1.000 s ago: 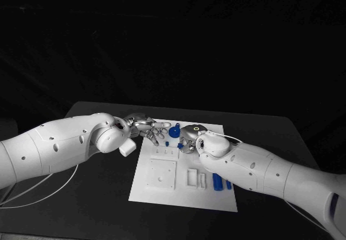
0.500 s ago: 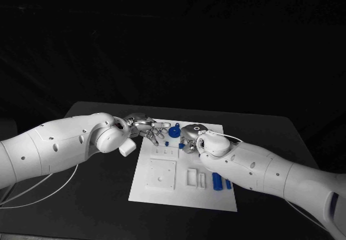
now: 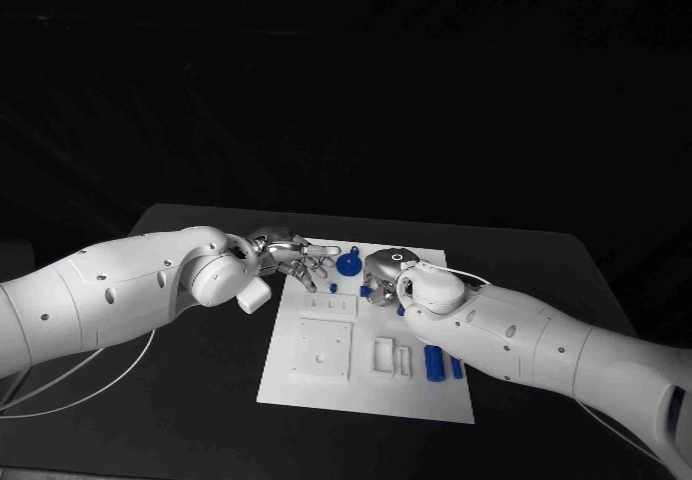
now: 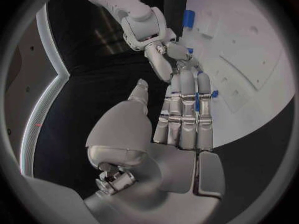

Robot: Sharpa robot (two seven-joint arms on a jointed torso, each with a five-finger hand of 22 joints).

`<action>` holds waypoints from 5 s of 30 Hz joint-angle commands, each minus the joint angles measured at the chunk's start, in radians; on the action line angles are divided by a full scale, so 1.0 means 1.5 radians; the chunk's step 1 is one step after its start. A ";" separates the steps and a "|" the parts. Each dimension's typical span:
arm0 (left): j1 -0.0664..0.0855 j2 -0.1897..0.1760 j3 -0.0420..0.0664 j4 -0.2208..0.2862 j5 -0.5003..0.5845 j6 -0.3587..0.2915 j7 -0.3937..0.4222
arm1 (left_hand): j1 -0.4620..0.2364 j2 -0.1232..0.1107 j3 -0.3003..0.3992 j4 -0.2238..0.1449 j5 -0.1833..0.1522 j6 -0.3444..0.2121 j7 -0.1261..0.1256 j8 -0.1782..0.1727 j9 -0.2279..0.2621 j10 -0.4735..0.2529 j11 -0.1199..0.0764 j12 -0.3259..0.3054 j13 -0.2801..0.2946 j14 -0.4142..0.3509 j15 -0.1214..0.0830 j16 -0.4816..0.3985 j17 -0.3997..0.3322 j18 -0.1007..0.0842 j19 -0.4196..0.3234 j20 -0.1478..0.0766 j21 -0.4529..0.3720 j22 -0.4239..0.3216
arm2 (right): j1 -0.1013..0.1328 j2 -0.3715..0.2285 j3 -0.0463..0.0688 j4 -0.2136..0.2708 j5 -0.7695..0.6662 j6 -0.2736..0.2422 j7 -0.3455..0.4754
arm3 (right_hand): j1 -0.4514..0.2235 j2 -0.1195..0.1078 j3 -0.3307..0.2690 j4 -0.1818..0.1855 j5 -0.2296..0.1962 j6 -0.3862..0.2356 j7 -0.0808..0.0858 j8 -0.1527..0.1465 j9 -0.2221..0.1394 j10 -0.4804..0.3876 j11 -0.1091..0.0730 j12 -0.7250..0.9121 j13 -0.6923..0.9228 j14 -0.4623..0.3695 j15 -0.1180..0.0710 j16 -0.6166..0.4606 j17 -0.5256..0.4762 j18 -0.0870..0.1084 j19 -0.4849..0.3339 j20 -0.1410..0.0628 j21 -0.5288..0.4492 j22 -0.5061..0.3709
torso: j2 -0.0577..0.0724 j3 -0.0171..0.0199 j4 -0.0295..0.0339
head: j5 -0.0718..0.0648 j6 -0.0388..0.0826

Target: Assemble the parts on the task board

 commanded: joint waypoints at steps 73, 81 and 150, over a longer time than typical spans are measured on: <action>0.001 0.005 0.000 -0.003 0.007 0.007 0.006 | 0.004 0.013 -0.007 -0.020 -0.002 -0.024 0.005 -0.003 -0.022 -0.008 0.003 -0.007 -0.002 0.001 0.004 -0.004 -0.001 -0.004 -0.002 0.005 -0.001 0.000 | -0.013 0.007 -0.004 -0.019 0.017 0.017 0.012 | -0.024 0.004 0.046 -0.001 0.123 0.052 -0.013 0.003 0.000 -0.002 -0.013 0.001 0.003 0.002 -0.003 0.000 0.000 0.000 0.033 -0.001 0.004 0.050 | 0.000 0.0001 0.0000 | 0.003 -0.011; 0.001 0.004 0.000 -0.003 0.010 0.000 0.013 | 0.006 0.007 -0.005 -0.020 -0.002 -0.025 0.006 -0.003 -0.039 -0.007 0.003 -0.007 -0.002 0.001 0.004 -0.003 -0.001 -0.003 -0.002 0.005 -0.001 0.000 | -0.013 -0.002 -0.004 -0.008 0.022 -0.024 0.015 | -0.027 0.009 0.028 -0.003 0.130 0.062 -0.017 0.002 0.000 0.004 -0.016 0.003 0.007 0.006 -0.006 0.005 0.003 -0.002 0.035 -0.004 0.016 0.052 | -0.001 -0.0010 -0.0009 | 0.002 -0.010; 0.000 0.074 -0.026 -0.031 0.000 0.031 -0.022 | 0.037 0.067 -0.003 -0.022 0.008 -0.007 0.002 -0.001 -0.074 0.002 0.001 -0.033 -0.005 0.001 0.002 -0.002 0.001 -0.004 -0.005 0.004 0.004 0.003 | -0.005 -0.144 0.063 0.286 0.017 -0.102 0.003 | -0.009 -0.007 0.031 0.019 0.093 0.070 -0.020 0.002 0.000 0.014 -0.019 -0.003 0.011 0.010 -0.010 0.002 0.008 -0.003 0.035 -0.008 0.031 0.050 | -0.010 0.0046 -0.0180 | 0.020 0.001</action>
